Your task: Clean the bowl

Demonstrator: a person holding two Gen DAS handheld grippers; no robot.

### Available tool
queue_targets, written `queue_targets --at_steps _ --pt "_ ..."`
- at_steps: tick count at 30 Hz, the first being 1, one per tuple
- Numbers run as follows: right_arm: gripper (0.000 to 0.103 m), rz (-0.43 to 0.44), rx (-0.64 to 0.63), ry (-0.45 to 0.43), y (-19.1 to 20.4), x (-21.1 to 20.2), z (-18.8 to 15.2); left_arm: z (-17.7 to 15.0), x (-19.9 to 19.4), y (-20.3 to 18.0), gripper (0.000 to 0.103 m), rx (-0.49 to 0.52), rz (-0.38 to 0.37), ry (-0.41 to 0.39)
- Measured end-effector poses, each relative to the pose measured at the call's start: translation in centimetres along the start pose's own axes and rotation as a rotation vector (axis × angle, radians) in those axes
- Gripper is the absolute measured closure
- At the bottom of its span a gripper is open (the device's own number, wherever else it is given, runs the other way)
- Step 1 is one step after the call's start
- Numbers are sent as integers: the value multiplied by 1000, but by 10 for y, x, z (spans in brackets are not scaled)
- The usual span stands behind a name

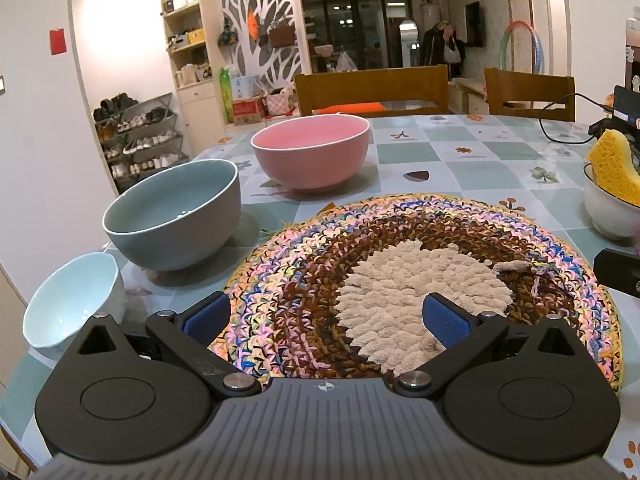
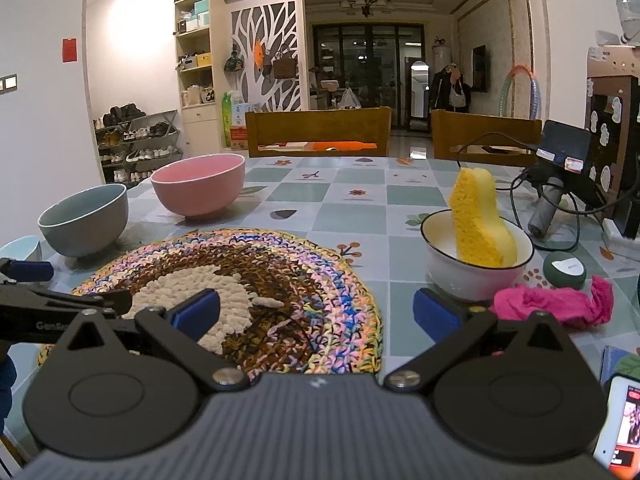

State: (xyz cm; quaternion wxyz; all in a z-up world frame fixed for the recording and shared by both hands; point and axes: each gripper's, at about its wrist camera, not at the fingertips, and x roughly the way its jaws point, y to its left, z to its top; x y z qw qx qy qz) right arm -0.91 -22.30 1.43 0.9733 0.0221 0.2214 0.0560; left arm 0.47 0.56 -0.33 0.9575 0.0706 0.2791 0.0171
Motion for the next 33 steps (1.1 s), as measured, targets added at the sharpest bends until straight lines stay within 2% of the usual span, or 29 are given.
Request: queue_targets --at_steps 19,33 --pt "0 -32 -6 5 -10 2 3 5 -2 -14 0 22 -46 -9" --pt "0 -107 -24 -22 -40 1 17 32 -7 -52 0 61 -176 -65"
